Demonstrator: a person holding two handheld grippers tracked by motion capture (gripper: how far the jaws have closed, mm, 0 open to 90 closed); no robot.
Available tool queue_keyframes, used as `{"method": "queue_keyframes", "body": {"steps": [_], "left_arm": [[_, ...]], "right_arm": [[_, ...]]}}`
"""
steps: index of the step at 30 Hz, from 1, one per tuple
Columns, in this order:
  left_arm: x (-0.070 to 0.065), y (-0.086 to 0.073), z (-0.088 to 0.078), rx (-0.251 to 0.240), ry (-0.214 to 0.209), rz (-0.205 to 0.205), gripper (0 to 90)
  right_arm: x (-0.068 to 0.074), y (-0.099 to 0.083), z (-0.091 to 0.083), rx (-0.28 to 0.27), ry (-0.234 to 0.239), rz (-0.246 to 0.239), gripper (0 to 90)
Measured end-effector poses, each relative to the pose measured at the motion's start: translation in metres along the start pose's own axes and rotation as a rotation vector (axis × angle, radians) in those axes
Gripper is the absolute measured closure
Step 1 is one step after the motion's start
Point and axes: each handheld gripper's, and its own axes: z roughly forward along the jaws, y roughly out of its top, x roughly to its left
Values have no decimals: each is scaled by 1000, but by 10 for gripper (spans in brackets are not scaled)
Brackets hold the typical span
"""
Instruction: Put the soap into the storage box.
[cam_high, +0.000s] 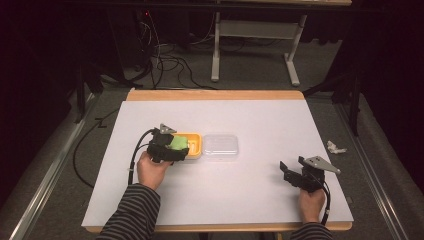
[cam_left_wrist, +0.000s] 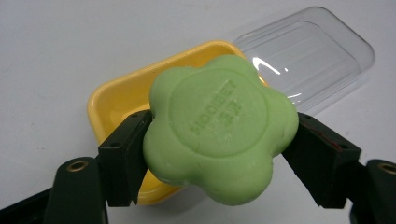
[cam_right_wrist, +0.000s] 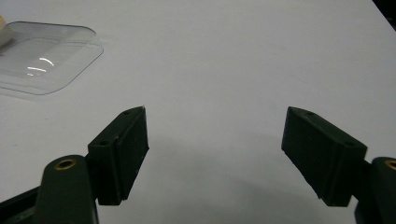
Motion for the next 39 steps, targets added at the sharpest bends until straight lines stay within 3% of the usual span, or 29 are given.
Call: {"method": "queue_keyframes", "body": {"steps": [27, 39], "left_arm": [[20, -5, 41, 1, 120, -72, 273], [21, -6, 46, -4, 122, -81, 274]], "right_arm": [[-1, 0, -1, -12, 3, 2, 233], [-1, 0, -1, -13, 4, 5, 233]]}}
